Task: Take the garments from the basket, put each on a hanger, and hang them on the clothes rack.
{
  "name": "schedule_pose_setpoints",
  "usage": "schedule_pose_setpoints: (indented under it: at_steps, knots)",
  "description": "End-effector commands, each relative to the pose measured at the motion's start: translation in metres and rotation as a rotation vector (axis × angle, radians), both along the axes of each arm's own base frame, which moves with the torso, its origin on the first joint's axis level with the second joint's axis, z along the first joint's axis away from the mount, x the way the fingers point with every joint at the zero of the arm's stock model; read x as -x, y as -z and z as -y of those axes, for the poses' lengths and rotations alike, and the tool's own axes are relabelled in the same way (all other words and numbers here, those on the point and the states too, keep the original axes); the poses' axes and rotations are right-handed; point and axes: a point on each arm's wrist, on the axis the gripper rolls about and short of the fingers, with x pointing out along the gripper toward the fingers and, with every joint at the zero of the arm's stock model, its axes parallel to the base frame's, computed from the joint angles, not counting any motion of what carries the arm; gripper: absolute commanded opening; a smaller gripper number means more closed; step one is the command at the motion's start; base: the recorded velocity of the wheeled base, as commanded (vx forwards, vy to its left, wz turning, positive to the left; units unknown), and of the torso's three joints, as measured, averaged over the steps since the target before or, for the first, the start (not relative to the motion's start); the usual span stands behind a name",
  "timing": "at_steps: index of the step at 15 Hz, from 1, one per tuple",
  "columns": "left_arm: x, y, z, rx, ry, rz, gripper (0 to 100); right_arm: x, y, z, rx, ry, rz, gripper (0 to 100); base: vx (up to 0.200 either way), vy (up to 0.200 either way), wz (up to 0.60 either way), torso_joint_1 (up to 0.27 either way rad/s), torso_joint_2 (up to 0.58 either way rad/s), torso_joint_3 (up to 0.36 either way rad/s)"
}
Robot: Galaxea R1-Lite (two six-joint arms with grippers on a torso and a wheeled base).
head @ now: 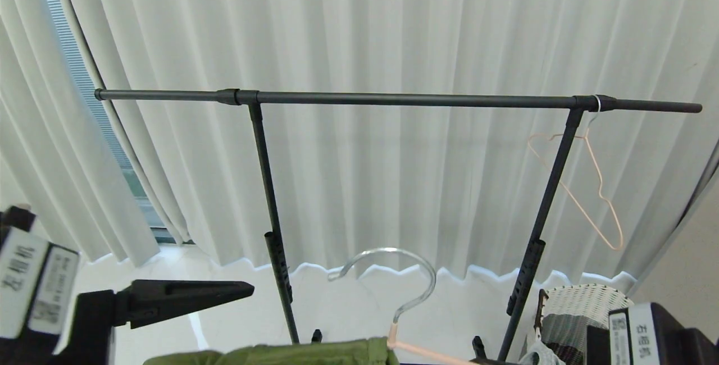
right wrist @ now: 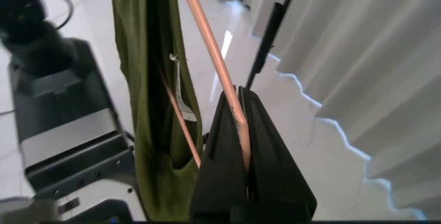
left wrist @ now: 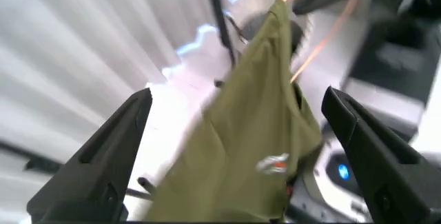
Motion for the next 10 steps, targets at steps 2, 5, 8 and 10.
schedule_pose_setpoints:
  at_steps: [2, 5, 8, 10]
  knots:
    - [-0.002, 0.018, 0.011, -0.077, 0.037, -0.041, 100, 0.005, 0.001, 0.000, 0.018, -0.035, 0.033, 0, 0.000, 0.000, 0.00, 0.000, 0.00, 0.000]
    - [-0.002, 0.025, 0.023, -0.117, 0.074, -0.060, 100, 0.008, 0.000, -0.001, 0.022, -0.056, 0.049, 0, 0.000, 0.000, 0.00, 0.000, 0.00, 0.000]
    - [-0.002, 0.034, 0.029, -0.160, 0.092, -0.081, 100, 0.011, 0.001, -0.002, 0.024, -0.076, 0.051, 0, 0.000, 0.000, 0.00, 0.000, 0.00, 0.000]
    - [-0.002, 0.035, 0.030, -0.165, 0.092, -0.083, 100, 0.013, 0.001, -0.003, 0.026, -0.086, 0.057, 0, 0.000, 0.000, 0.00, 0.000, 0.00, 0.000]
